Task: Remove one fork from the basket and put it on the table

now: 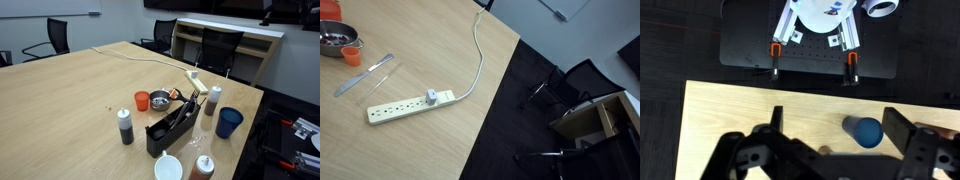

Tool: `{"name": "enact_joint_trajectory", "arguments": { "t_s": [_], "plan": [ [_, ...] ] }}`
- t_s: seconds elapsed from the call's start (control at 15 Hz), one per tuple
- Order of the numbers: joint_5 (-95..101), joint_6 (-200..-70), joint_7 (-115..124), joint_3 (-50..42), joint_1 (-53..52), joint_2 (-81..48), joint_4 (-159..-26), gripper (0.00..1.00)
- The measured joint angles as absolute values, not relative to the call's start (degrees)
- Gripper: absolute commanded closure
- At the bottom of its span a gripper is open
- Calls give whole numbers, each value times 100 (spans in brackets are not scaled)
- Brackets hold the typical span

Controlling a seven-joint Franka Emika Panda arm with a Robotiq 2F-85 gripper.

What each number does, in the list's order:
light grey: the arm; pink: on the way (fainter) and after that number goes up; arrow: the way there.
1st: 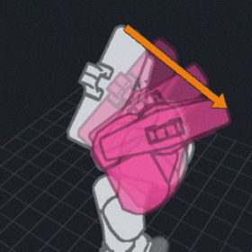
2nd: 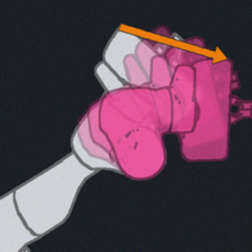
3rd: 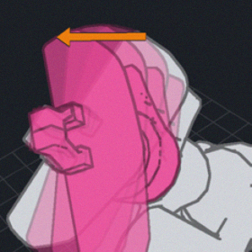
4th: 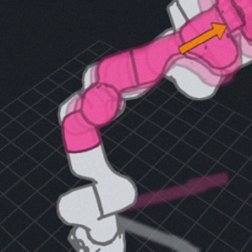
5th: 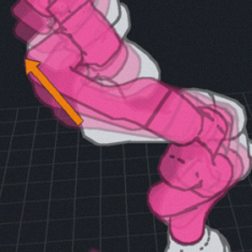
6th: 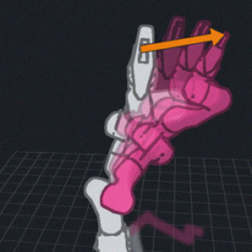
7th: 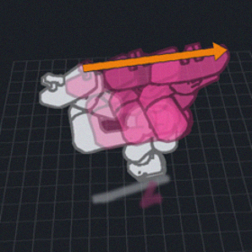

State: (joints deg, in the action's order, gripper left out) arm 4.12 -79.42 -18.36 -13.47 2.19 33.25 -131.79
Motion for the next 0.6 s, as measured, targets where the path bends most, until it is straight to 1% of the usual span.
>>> {"name": "enact_joint_trajectory", "arguments": {
  "t_s": [0.27, 0.6],
  "plan": [
    [137, -8079, -1917, -1209, -21, 3098, -13180, 0],
    [-393, -8625, -2580, -889, -600, 1975, -13131, 0]
  ]
}}
